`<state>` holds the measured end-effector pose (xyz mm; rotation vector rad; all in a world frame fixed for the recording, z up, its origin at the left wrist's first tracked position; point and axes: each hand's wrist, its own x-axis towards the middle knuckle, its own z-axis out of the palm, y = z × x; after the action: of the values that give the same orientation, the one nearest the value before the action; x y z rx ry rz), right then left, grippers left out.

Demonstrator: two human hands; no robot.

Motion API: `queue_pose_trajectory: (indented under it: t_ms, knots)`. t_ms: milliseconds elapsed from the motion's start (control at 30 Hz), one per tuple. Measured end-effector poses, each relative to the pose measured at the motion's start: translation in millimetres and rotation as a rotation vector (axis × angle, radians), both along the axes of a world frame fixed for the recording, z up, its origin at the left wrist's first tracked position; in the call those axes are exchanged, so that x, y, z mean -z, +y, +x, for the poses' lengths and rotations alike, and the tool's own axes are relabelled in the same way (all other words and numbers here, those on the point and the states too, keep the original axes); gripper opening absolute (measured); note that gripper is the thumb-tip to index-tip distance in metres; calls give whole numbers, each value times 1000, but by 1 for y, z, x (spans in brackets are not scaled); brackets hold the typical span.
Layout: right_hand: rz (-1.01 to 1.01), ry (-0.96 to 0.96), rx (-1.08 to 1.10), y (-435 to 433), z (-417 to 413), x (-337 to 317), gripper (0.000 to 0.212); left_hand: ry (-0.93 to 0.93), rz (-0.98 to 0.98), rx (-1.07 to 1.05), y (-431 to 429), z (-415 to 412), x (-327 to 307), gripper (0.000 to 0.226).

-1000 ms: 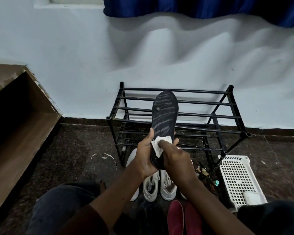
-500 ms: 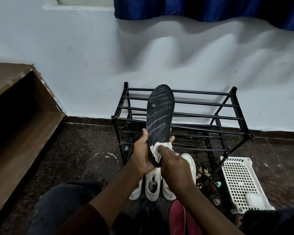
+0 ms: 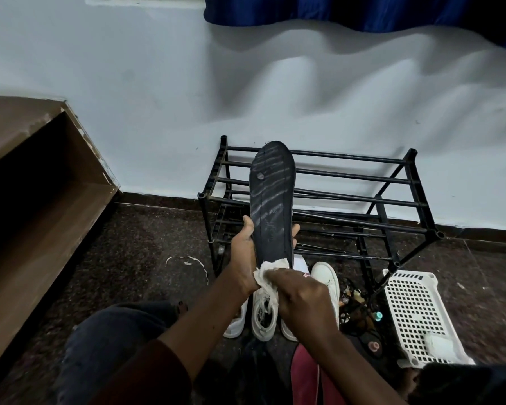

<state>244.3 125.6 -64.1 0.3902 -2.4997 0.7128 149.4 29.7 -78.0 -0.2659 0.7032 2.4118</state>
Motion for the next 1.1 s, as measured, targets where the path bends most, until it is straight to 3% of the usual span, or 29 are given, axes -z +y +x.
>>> queue_pose_trajectory:
  t_ms: [67, 133, 267, 333, 400, 567, 700, 833, 967, 1033, 1100]
  knots:
    - [51, 15, 0, 11, -4, -6, 28, 9, 7, 1, -1, -1, 0, 76]
    - [-55, 55, 66, 19, -8, -14, 29, 33, 17, 10, -4, -5, -5, 73]
    - [-698, -46, 238, 22, -20, -36, 32, 87, 13, 52, -4, -3, -11, 66]
    - [-870, -133, 230, 22, -27, -43, 31, 91, 8, 63, -2, 1, -11, 64]
    - [-746, -101, 166, 14, -30, -49, 35, 88, 11, 85, -3, 2, -11, 69]
    - [-205, 51, -20, -21, -27, -36, 30, 61, 67, 128, -2, 0, -7, 86]
    - [-145, 51, -121, -19, -10, -12, 21, 67, 112, 95, -7, -6, -8, 84]
    - [-48, 59, -220, -11, -1, -5, 27, 75, 109, 85, -8, -4, -6, 77]
    - [-70, 92, -197, -7, -5, -7, 21, 54, 183, 125, -1, -1, -7, 73]
    - [-126, -63, -40, -28, -20, -8, 26, 84, 196, 163, 1, 5, -8, 70]
    - [-198, -475, 130, -37, -25, -19, 45, 119, 8, 115, 6, 7, 0, 67]
